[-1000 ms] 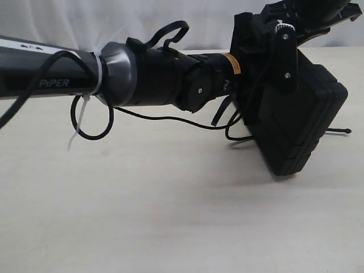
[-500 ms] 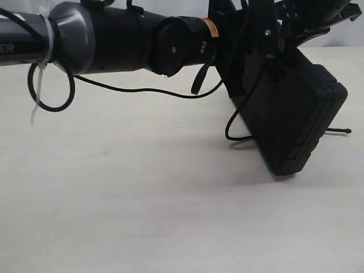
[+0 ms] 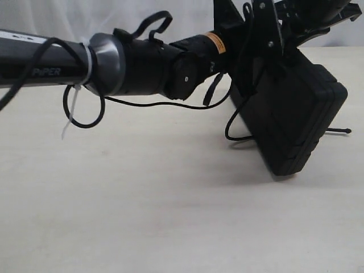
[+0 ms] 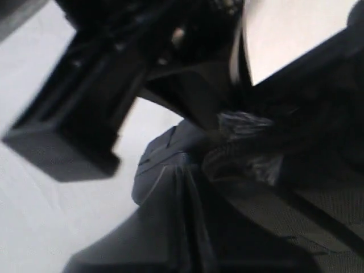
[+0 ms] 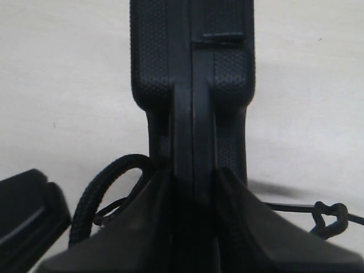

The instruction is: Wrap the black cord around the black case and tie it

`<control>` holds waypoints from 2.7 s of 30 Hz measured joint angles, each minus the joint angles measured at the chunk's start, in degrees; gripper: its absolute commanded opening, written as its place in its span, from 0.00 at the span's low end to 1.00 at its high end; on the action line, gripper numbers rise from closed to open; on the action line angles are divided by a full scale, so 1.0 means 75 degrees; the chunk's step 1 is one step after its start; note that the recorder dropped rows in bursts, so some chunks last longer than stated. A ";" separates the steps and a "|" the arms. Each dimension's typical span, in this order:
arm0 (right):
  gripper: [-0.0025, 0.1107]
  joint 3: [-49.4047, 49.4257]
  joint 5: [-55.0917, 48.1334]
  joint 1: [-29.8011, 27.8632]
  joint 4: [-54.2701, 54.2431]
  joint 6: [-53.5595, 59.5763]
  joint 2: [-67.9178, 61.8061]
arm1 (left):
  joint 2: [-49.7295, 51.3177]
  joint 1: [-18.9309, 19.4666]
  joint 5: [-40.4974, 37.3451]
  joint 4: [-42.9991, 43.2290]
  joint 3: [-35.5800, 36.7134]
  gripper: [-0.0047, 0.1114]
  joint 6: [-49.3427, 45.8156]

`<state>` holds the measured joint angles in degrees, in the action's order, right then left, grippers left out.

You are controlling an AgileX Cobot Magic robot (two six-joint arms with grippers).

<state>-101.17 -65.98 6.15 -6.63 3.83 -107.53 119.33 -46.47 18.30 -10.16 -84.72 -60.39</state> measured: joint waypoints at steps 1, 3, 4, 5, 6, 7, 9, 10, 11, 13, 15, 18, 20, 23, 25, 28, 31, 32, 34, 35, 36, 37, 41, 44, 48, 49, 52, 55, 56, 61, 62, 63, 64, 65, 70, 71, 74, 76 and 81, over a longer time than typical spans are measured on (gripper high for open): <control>0.06 0.0000 0.0000 0.0000 0.0000 0.0000 0.0000 | 0.0095 -0.0003 0.0130 0.0000 0.0000 0.04 0.0017; 0.06 0.0000 0.0000 0.0000 0.0000 0.0000 0.0000 | 0.0215 -0.0016 0.0420 0.0027 0.0000 0.04 0.0183; 0.06 0.0000 0.0000 0.0000 0.0000 0.0000 0.0000 | 0.0252 -0.0016 0.0553 0.0064 0.0000 0.04 0.0350; 0.06 0.0000 0.0000 0.0000 0.0000 0.0000 0.0000 | 0.0265 -0.0016 0.0640 0.0122 0.0000 0.04 0.0500; 0.06 0.0000 0.0000 0.0000 0.0000 0.0000 0.0000 | 0.0266 -0.0016 0.0757 0.0235 0.0000 0.04 0.0717; 0.06 0.0000 0.0000 0.0000 0.0000 0.0000 0.0000 | 0.0266 -0.0016 0.0888 0.0400 0.0000 0.04 0.0955; 0.06 0.0000 0.0000 0.0000 0.0000 0.0000 0.0000 | 0.0266 -0.0016 0.1104 0.0868 0.0000 0.04 0.1481; 0.06 0.0000 0.0000 0.0000 0.0000 0.0000 0.0000 | 0.0266 -0.0016 0.1121 0.1140 0.0000 0.04 0.1699; 0.06 0.0000 0.0000 0.0000 0.0000 0.0000 0.0000 | 0.0266 -0.0016 0.1102 0.1355 0.0000 0.04 0.1957; 0.06 0.0000 0.0000 0.0000 0.0000 0.0000 0.0000 | 0.0266 -0.0016 0.0890 0.1753 0.0000 0.04 0.2337; 0.06 0.0000 0.0000 0.0000 0.0000 0.0000 0.0000 | 0.0266 -0.0016 0.0600 0.1951 0.0000 0.04 0.2473; 0.06 0.0000 0.0000 0.0000 0.0000 0.0000 0.0000 | 0.0266 -0.0016 0.0223 0.2049 0.0000 0.04 0.2558; 0.06 0.0000 0.0000 0.0000 0.0000 0.0000 0.0000 | 0.0266 -0.0016 0.0131 0.2084 0.0000 0.04 0.2591; 0.06 0.0000 0.0000 0.0000 0.0000 0.0000 0.0000 | 0.0266 -0.0034 0.0116 0.2084 0.0000 0.04 0.2608; 0.06 0.0000 0.0000 0.0000 0.0000 0.0000 0.0000 | 0.0266 -0.0113 0.0198 0.2084 0.0000 0.04 0.2624; 0.06 0.0000 0.0000 0.0000 0.0000 0.0000 0.0000 | 0.0266 -0.0294 0.0276 0.2084 0.0000 0.04 0.2624; 0.06 0.0000 0.0000 0.0000 0.0000 0.0000 0.0000 | 0.0266 -0.0376 -0.0188 0.2110 0.0000 0.04 0.2346; 0.06 0.0000 0.0000 0.0000 0.0000 0.0000 0.0000 | 0.0266 -0.0344 -0.0399 0.2110 0.0000 0.04 0.2274; 0.06 0.0000 0.0000 0.0000 0.0000 0.0000 0.0000 | 0.0171 -0.0152 -0.1035 0.2062 0.0000 0.04 0.2256; 0.06 0.0000 0.0000 0.0000 0.0000 0.0000 0.0000 | 0.0043 0.0033 -0.1352 0.1862 0.0000 0.04 0.2256; 0.06 0.0000 0.0000 0.0000 0.0000 0.0000 0.0000 | -0.0041 0.0137 -0.1508 0.1732 0.0000 0.04 0.2256; 0.06 0.0000 0.0000 0.0000 -0.0018 0.0000 0.0000 | -0.0212 0.0313 -0.1753 0.1515 0.0000 0.04 0.2256; 0.06 0.0000 0.0000 0.0000 -0.0068 0.0000 0.0000 | -0.0852 0.0662 -0.1979 0.1312 0.0296 0.04 0.2271; 0.06 0.0000 0.0000 0.0000 -0.0331 0.0100 0.0000 | -0.1367 0.0754 -0.1945 0.1295 0.0824 0.04 0.2330; 0.06 0.0016 -0.0044 0.0000 -0.0925 0.0306 -0.0013 | -0.1984 0.1033 -0.1617 0.1282 0.1442 0.04 0.2420; 0.06 0.0032 -0.0044 0.0000 -0.0977 0.0314 -0.0013 | -0.2112 0.1109 -0.1588 0.1282 0.1564 0.04 0.2420; 0.06 0.0129 0.0045 0.0137 -0.0991 0.0337 0.0002 | -0.2446 0.1337 -0.1513 0.1282 0.1846 0.04 0.2420; 0.06 0.0381 0.0365 0.0458 -0.0991 0.0337 0.0069 | -0.2735 0.1553 -0.1350 0.1282 0.2042 0.04 0.2560; 0.06 0.0482 0.0442 0.0576 -0.1024 0.0337 0.0092 | -0.2798 0.1589 -0.1344 0.1282 0.2059 0.04 0.2616; 0.11 0.0759 0.0623 0.1275 -0.1450 0.0321 0.0047 | -0.2960 0.1825 -0.1344 0.1282 0.2096 0.04 0.2828; 0.14 0.0793 0.0563 0.1377 -0.1504 0.0321 0.0016 | -0.2960 0.1842 -0.1344 0.1282 0.2096 0.04 0.2857; 0.19 0.0814 0.0527 0.1443 -0.1504 0.0321 -0.0023 | -0.2960 0.1842 -0.1357 0.1282 0.2096 0.04 0.2891; 0.24 0.0831 0.0472 0.1492 -0.1504 0.0321 -0.0043 | -0.2960 0.1842 -0.1387 0.1282 0.2113 0.04 0.2901; 0.28 0.0852 0.0438 0.1507 -0.1469 0.0321 -0.0062 | -0.2960 0.1842 -0.1405 0.1282 0.2110 0.04 0.2901; 0.51 0.0882 0.0388 0.1526 -0.1176 0.0370 -0.0078 | -0.2960 0.1842 -0.1657 0.1282 0.2129 0.04 0.2918; 0.53 0.0882 0.0388 0.1526 -0.1140 0.0370 -0.0078 | -0.2960 0.1842 -0.1752 0.1282 0.2129 0.04 0.2918; 0.54 0.0882 0.0388 0.1526 -0.1109 0.0370 -0.0078 | -0.2960 0.1842 -0.2054 0.1282 0.2129 0.04 0.2961; 0.54 0.0882 0.0388 0.1526 -0.1109 0.0370 -0.0078 | -0.2960 0.1842 -0.2369 0.1282 0.2129 0.04 0.2961; 0.54 0.0882 0.0388 0.1434 -0.0811 0.0255 0.0061 | -0.2960 0.1656 -0.4160 0.1255 0.2154 0.04 0.2866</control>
<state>-94.56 -63.07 16.91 -12.71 5.74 -107.07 97.13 -34.05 -12.90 -0.75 -68.57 -38.90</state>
